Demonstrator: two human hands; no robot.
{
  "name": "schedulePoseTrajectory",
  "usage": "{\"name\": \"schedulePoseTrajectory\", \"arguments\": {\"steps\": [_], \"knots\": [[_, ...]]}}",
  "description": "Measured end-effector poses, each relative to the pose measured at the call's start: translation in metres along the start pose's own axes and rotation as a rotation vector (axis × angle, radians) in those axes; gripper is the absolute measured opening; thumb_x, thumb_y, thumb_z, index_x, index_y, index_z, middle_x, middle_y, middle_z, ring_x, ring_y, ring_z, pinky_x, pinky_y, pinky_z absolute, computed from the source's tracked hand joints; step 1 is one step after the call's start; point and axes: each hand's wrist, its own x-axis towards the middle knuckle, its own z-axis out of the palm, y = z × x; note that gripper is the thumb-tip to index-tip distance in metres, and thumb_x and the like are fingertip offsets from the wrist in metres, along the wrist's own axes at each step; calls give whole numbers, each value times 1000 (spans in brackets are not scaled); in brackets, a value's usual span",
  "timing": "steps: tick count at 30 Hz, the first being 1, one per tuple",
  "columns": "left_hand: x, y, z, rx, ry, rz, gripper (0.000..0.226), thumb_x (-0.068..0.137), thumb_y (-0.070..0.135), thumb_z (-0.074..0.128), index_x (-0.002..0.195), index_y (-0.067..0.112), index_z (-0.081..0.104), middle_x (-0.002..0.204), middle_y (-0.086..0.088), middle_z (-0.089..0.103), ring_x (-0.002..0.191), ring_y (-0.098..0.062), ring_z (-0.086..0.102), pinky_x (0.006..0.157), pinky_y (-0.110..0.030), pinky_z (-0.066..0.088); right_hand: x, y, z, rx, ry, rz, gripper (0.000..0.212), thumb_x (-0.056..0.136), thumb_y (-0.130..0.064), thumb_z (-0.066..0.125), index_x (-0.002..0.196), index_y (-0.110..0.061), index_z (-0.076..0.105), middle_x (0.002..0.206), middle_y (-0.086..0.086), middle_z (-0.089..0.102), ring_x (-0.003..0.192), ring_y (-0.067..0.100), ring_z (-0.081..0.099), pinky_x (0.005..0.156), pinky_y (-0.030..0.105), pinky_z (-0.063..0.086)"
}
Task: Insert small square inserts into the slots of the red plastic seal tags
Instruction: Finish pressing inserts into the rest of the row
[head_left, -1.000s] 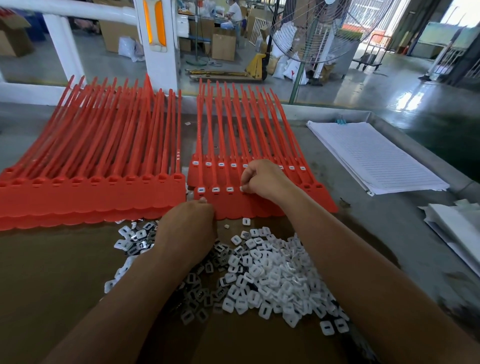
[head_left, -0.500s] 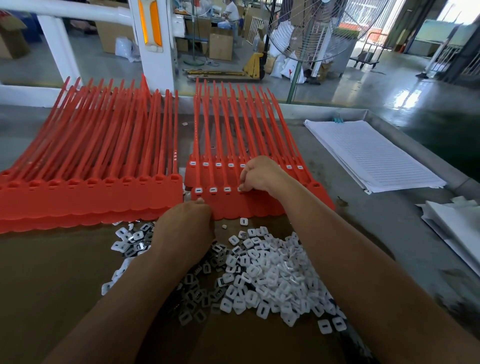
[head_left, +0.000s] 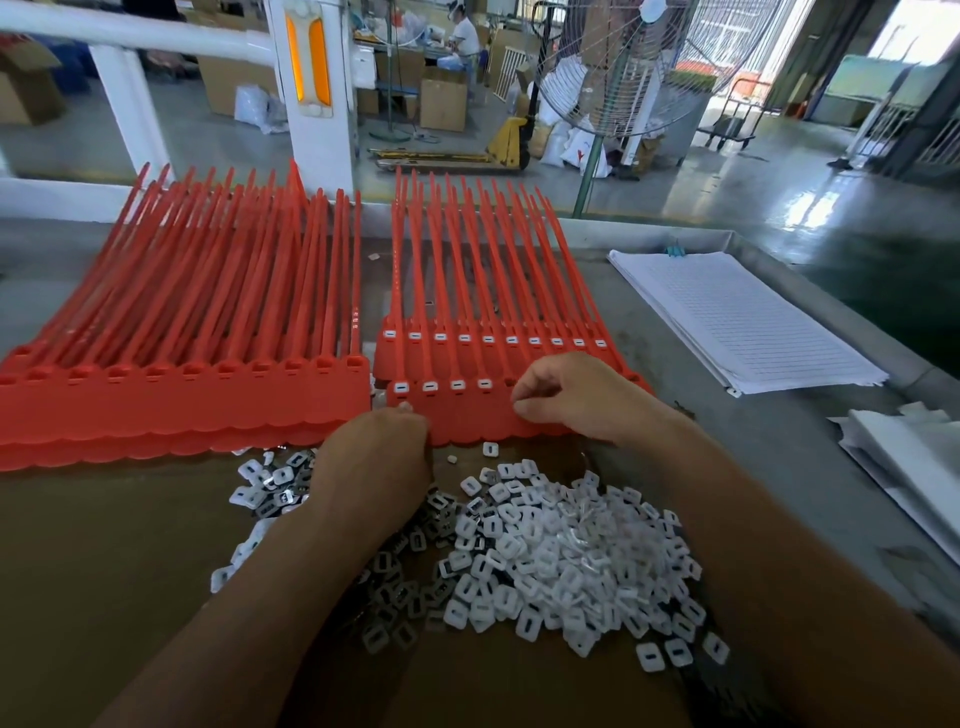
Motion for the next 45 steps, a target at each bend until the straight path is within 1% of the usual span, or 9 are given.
{"name": "schedulePoseTrajectory", "arguments": {"steps": [4,8,15,20,29,33,35,39,45], "knots": [[0,0,0,-28,8,-17,37,90,10,34,120,16,55,126,-2,56,111,-18,54,90,-31,44,-25,7,-8,-14,-59,31,6,83,-24,66,80,-29,64,81,-15,64,75,-5,57,66,13,39],[-1,0,-1,-25,15,-14,37,90,10,34,119,17,56,125,-1,56,111,-18,54,90,-31,44,-43,15,-15,-53,-93,39,9,81,-26,68,77,-33,64,70,-17,63,63,-12,56,60,9,38],[0,-1,-1,-10,-1,-7,37,88,10,37,119,17,56,128,0,53,113,-18,52,89,-30,43,-60,19,-14,-72,-264,23,20,71,-28,77,81,-40,65,81,-20,64,72,-11,58,64,6,46],[0,-1,-1,-11,5,2,37,88,10,38,118,18,56,127,1,54,112,-17,53,89,-29,43,-57,19,-9,-92,-238,26,16,75,-24,74,72,-35,64,70,-31,63,65,-13,57,60,10,42],[0,-1,-2,-12,-24,-5,38,88,9,38,121,17,55,128,-1,53,114,-19,52,90,-31,43,-58,18,-10,26,-174,42,13,84,-16,65,78,-27,66,68,-10,69,60,2,64,65,19,53],[-1,-1,-2,-11,-33,-2,37,88,10,38,122,16,54,130,0,52,115,-18,51,91,-30,43,-57,18,-11,57,-157,59,12,85,-18,63,78,-27,66,70,-14,70,66,4,67,63,11,50],[0,-1,-3,-10,-33,0,38,89,10,38,122,16,54,130,-1,51,115,-18,51,92,-30,42,-56,18,-11,53,-127,64,12,84,-19,63,76,-28,66,73,-14,70,69,2,66,65,14,51],[1,1,-4,-12,-43,-4,38,89,9,38,123,16,53,131,-1,51,116,-18,50,92,-31,42,-52,18,-10,130,-85,50,13,85,-15,64,77,-27,65,70,-12,71,65,-1,65,58,8,48],[0,1,-3,-16,-16,-15,37,88,9,37,120,17,55,129,1,52,113,-17,52,89,-30,43,-37,16,-9,173,-21,34,17,84,-9,64,79,-25,64,69,-9,70,62,1,65,59,10,49]]}}
